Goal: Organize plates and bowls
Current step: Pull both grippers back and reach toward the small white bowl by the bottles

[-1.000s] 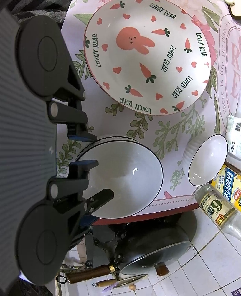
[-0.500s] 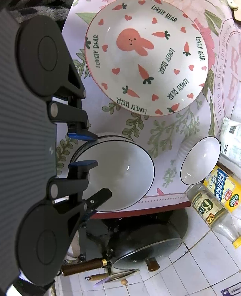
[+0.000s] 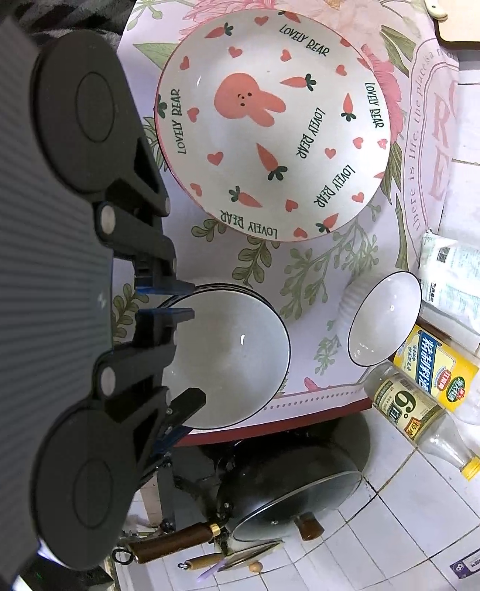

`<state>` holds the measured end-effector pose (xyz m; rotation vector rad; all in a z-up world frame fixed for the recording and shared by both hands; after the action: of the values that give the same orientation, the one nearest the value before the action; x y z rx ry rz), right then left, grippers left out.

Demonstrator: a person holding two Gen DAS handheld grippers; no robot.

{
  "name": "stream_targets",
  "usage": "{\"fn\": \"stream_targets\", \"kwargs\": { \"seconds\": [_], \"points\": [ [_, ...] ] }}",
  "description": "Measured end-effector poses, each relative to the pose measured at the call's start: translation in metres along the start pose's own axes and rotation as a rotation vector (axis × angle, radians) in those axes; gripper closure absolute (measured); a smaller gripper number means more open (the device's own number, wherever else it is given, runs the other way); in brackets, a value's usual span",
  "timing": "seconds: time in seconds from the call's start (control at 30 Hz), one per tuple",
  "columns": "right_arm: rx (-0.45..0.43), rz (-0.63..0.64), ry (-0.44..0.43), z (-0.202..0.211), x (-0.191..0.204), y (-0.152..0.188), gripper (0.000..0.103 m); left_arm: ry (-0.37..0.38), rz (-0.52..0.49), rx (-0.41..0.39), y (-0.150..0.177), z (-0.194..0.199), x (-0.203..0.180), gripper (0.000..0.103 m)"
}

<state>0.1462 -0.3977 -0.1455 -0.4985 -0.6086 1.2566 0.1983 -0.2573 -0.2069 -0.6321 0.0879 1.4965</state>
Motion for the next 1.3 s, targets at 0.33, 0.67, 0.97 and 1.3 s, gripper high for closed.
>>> {"fn": "stream_targets", "kwargs": {
  "seconds": [0.33,0.67,0.97,1.3],
  "points": [
    [-0.008,0.032,0.012,0.017,-0.001,-0.003,0.075,0.032,-0.094,-0.058,-0.003,0.02,-0.006,0.096],
    [-0.034,0.031,-0.089,0.058,0.014,-0.043,0.056,0.038,-0.243,-0.147,-0.022,0.058,-0.013,0.095],
    [-0.024,-0.055,-0.19,0.04,0.011,-0.075,0.041,-0.018,-0.315,-0.24,-0.045,0.065,-0.011,0.092],
    [0.073,-0.142,-0.335,-0.025,-0.016,-0.114,0.037,-0.045,-0.363,-0.323,-0.087,0.036,-0.021,0.065]
  ]
}}
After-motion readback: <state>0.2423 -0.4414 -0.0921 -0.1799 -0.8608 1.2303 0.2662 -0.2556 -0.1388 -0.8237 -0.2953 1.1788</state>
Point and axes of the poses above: each gripper's, at about its wrist camera, not at the fingertips, and z roughly against the way its jaws point, x to its left, y to its underside, the point moved 8 cm from there along -z, roughly the way its jaws point, and after that the axes turned 3 degrees about x, right-handed, at the moved point
